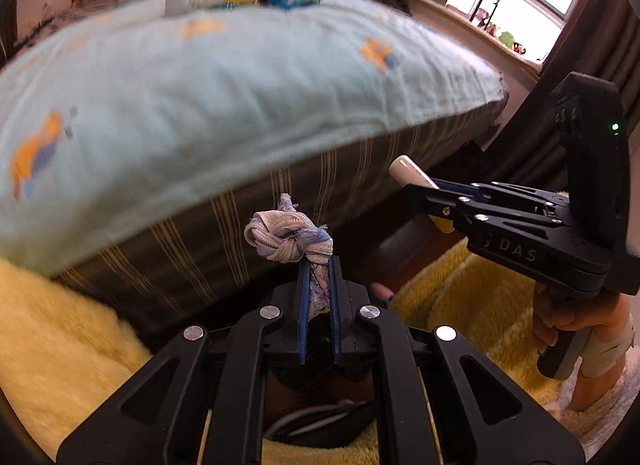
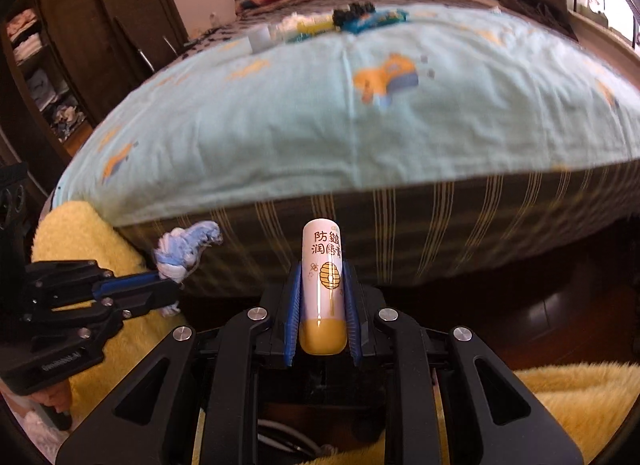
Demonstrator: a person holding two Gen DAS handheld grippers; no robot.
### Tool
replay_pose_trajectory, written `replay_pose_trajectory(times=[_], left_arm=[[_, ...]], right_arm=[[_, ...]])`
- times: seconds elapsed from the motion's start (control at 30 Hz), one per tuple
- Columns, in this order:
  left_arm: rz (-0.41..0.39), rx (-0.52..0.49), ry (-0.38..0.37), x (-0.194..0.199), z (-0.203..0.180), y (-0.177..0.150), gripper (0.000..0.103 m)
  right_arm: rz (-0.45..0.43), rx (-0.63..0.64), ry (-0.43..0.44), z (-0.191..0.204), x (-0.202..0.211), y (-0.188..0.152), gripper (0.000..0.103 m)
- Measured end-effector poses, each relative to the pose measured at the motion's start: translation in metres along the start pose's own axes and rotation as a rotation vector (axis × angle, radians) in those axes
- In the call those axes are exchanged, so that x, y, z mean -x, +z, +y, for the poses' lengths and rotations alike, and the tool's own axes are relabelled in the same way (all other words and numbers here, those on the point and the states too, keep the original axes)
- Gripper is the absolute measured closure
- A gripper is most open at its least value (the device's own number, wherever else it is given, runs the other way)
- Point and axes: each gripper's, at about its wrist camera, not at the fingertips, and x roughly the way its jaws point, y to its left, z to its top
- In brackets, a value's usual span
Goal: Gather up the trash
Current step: 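Carry the tube and cloth down to the black bin with both tools, then open the right tool over the bin while the left tool releases the cloth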
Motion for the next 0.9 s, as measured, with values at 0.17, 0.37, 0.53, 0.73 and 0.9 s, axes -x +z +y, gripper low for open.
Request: replay_pose_trajectory(times=[0.17, 0.37, 0.53, 0.73, 0.9], left_arm=[[0.075, 0.019, 0.002, -0.038, 0.007, -0.016, 0.096], [0.151, 0.032, 0.002, -0.075, 0.012, -0.028, 0.096], [0.173, 0.069, -0.011, -0.093, 0.026, -0.033, 0.095], [0.157, 0.05, -0.023, -0.089, 0.027, -0.038, 0.094], [0.155, 0.067, -0.02, -0.086, 0.031, -0.04, 0.09]], right_arm=[[0.072, 0.003, -0.027, 0.005, -0.026, -0.013, 0.082], [0.145, -0.015, -0.03, 0.002, -0.056, -0.026, 0.082], [0.174, -0.002, -0.049, 0.006, -0.07, -0.034, 0.082], [0.172, -0.004, -0.056, 0.017, -0.08, -0.039, 0.081], [0.169, -0.022, -0.059, 0.007, -0.082, -0.033, 0.08]])
